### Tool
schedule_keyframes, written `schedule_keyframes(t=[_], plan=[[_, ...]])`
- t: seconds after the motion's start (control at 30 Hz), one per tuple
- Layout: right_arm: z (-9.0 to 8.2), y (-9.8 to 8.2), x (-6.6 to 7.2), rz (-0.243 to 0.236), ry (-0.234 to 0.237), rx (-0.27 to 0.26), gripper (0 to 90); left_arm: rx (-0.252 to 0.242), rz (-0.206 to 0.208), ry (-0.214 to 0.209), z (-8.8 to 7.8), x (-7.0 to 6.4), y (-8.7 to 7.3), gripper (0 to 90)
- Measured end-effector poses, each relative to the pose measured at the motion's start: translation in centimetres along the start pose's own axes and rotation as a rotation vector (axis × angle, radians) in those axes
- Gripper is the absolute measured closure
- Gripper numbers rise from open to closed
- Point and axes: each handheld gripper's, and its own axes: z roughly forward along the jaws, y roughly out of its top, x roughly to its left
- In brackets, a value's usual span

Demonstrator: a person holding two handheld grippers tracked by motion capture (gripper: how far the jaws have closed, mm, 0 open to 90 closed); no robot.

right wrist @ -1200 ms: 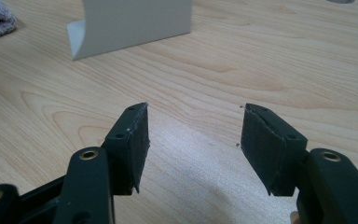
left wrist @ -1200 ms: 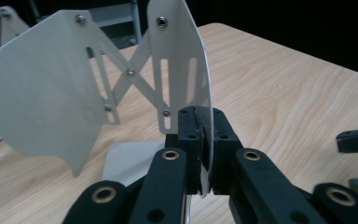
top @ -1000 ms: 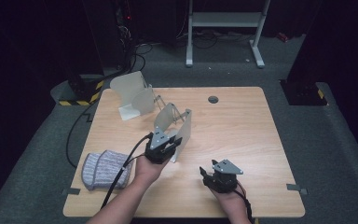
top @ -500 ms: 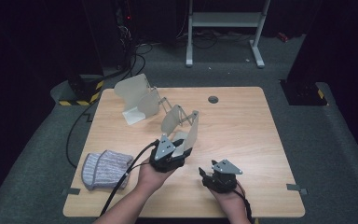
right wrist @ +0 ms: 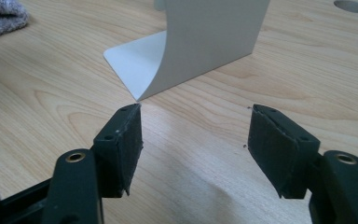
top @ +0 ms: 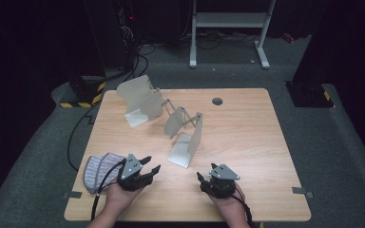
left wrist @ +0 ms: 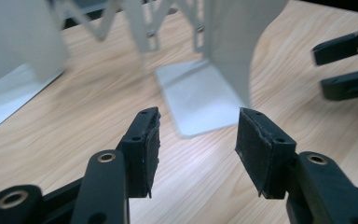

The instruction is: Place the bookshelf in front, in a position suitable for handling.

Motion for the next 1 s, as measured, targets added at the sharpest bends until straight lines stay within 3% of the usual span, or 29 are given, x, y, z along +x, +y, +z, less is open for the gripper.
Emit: schedule_keyframes(t=[0.13,0.2,0.27,0.3,0.43,0.6,1.0], plan=[[0.6,0.8,0.9,-0.010,-0.001,-0.015,32.6,-0.009,-0.051,0.018,-0.9,1.1,-1.9,48.7],[1.1,1.7,1.2,-0.014,-0.014,-0.024,32.3,0.015,-0.039,0.023,-0.9,1.4,-2.3,48.7],[1.7,2.7,1.5,-0.015,-0.023,-0.034,32.5,0.013,-0.041,0.027,-0.9,1.5,-2.4,48.6],[2.8,3.8,1.8,-0.031,-0.044,-0.043,33.3,-0.002,-0.059,0.009,-1.0,1.6,-2.3,48.4],[4.2,4.7,1.9,-0.026,-0.057,-0.038,34.3,-0.028,-0.067,-0.020,-1.2,1.4,-2.2,48.0],[6.1,5.6,1.7,-0.028,-0.088,-0.023,39.9,-0.014,-0.074,-0.022,-1.1,1.5,-2.4,47.9],[6.4,5.7,0.6,-0.011,-0.111,-0.019,58.0,-0.008,-0.086,-0.021,-0.9,1.7,-2.6,48.0]])
